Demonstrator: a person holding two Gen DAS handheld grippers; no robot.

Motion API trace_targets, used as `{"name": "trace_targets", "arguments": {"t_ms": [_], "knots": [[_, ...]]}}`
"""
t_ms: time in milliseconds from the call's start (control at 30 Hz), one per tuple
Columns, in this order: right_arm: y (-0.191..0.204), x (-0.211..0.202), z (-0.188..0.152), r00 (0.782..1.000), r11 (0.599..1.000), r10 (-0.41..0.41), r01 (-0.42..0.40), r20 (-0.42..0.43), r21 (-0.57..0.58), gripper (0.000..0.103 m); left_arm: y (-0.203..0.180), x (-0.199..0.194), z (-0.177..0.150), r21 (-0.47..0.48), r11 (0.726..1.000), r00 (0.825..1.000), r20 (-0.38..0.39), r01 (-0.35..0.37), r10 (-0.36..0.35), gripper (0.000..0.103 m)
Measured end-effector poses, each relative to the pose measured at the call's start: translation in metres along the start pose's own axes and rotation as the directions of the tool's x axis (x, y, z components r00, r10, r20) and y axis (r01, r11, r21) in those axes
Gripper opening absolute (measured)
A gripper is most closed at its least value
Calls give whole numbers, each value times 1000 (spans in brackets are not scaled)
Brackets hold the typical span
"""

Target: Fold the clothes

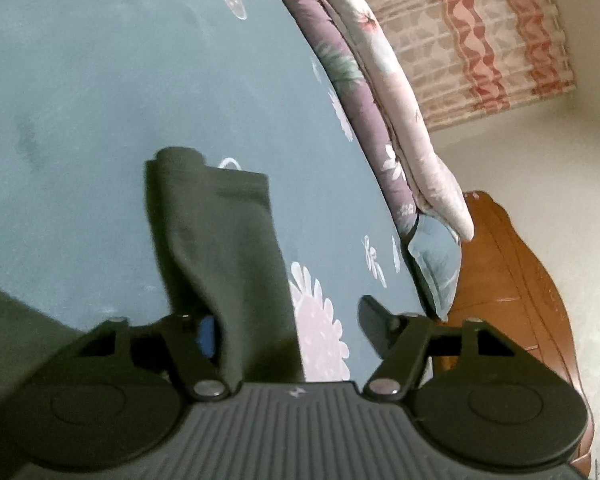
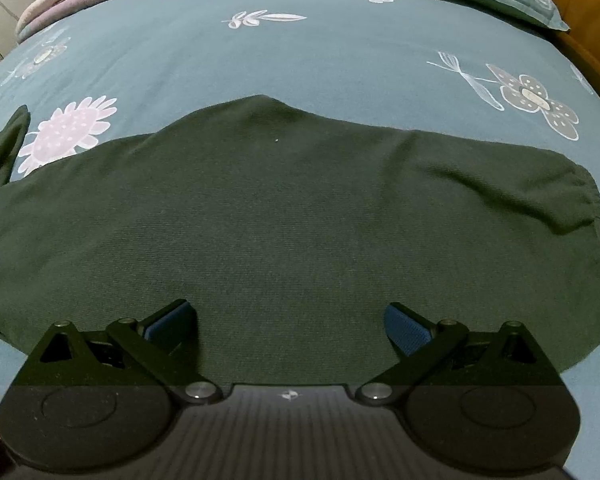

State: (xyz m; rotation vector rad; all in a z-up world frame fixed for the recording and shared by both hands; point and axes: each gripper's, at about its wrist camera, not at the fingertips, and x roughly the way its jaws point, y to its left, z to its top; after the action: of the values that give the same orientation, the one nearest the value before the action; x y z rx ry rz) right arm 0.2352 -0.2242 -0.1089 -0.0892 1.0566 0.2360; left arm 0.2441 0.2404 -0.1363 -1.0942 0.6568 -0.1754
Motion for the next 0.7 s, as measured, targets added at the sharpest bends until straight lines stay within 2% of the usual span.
{"name": "trace_targets", "arguments": {"t_ms": [33, 67, 133, 167, 233, 267, 300, 400, 500, 533, 600, 700], "knots": [[0, 0, -1, 1000, 1000, 1, -1, 1, 0, 103, 4, -2, 0, -1, 1000, 1000, 0, 7, -7, 53], [0, 0, -1, 1000, 1000, 1, -1, 2, 1, 103, 9, -5, 0, -8, 1000, 1000, 3, 15, -15, 41], [0, -1, -2, 1000, 1000, 3, -3, 3, 2, 103, 24, -6, 2, -70, 997, 1000, 12, 27, -26, 26], [0, -1, -3, 1000, 1000, 3, -3, 4, 2, 103, 32, -5, 5, -106, 993, 999, 13, 43, -41, 20], [0, 0, -2, 1000, 1000, 4, -4, 2, 3, 103, 36, 1, 9, -116, 993, 999, 9, 39, -38, 12], [0, 0, -2, 1000, 1000, 3, -3, 1, 2, 103, 33, 5, 10, -96, 995, 1000, 1, 0, 0, 8], [0, 0, -1, 1000, 1000, 1, -1, 0, 1, 103, 27, 9, 10, -49, 998, 999, -11, -37, 36, 8], [0, 0, -1, 1000, 1000, 3, -3, 2, 1, 103, 19, 18, 10, 0, 998, 998, -21, -61, 61, 8], [0, -1, -2, 1000, 1000, 5, -5, 11, 1, 103, 13, 18, 15, -11, 996, 995, -30, -93, 92, 6], [0, -1, -3, 1000, 1000, 5, -5, 12, 0, 103, 6, 14, 16, 6, 994, 994, -22, -111, 111, 1], [-2, -1, -3, 1000, 1000, 8, -8, 11, -5, 103, -12, 0, 16, 65, 989, 991, 17, -132, 131, 1], [-4, -3, -3, 1000, 1000, 16, -15, 10, -14, 103, -32, -40, 15, 107, 986, 989, 86, -132, 123, 1]]}}
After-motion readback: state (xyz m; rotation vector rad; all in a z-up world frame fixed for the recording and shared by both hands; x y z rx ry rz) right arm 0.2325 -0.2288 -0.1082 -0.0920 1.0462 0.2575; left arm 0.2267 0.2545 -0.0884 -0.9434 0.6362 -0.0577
